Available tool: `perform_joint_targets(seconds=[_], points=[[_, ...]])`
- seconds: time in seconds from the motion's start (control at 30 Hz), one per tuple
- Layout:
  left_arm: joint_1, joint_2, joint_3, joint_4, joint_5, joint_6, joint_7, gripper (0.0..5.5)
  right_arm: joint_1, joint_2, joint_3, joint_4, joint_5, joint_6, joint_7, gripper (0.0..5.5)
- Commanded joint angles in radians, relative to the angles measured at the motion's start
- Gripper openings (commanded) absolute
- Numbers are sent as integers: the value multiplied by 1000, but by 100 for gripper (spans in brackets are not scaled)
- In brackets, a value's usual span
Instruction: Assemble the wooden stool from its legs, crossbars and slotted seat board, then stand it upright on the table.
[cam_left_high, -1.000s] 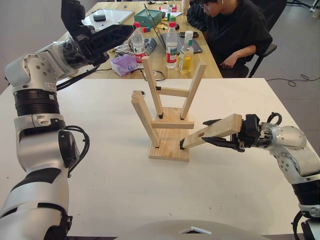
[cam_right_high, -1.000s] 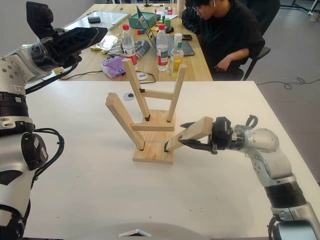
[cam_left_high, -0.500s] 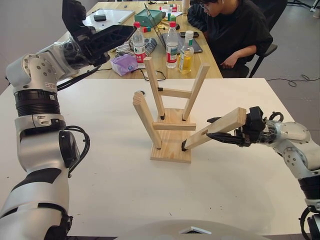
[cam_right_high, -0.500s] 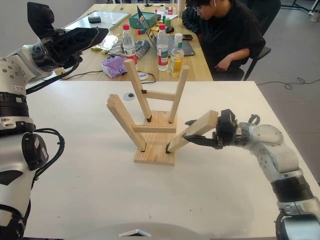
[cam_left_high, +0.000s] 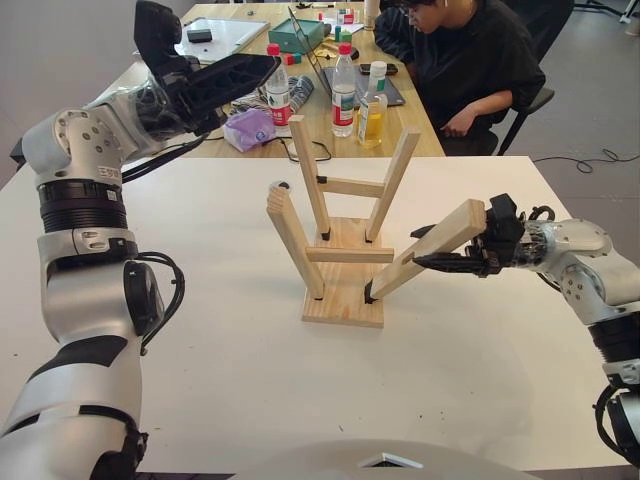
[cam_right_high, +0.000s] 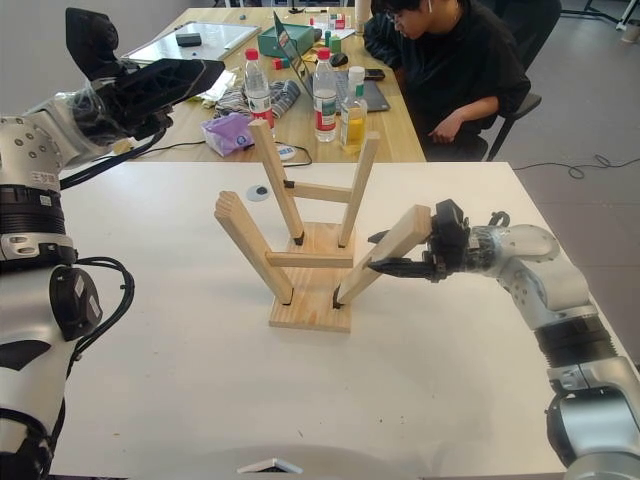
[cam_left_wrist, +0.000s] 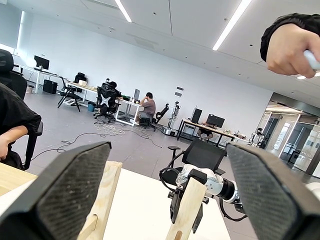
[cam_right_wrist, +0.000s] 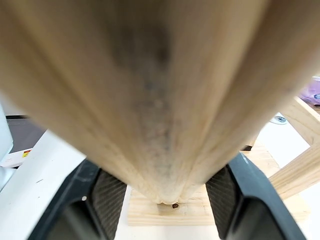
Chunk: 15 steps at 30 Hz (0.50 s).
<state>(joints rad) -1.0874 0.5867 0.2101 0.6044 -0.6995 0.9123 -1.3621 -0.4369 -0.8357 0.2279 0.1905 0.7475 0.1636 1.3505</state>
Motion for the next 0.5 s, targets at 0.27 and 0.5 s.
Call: perform_joint_targets(seconds=[0.27, 0.5], points=[[53, -5, 7, -73, -20, 24, 24, 424, 23, 43, 253, 208, -333, 91, -40, 205], [85, -12, 24, -112, -39, 37, 50, 424, -49, 86, 319, 228, -367, 62, -62, 205]])
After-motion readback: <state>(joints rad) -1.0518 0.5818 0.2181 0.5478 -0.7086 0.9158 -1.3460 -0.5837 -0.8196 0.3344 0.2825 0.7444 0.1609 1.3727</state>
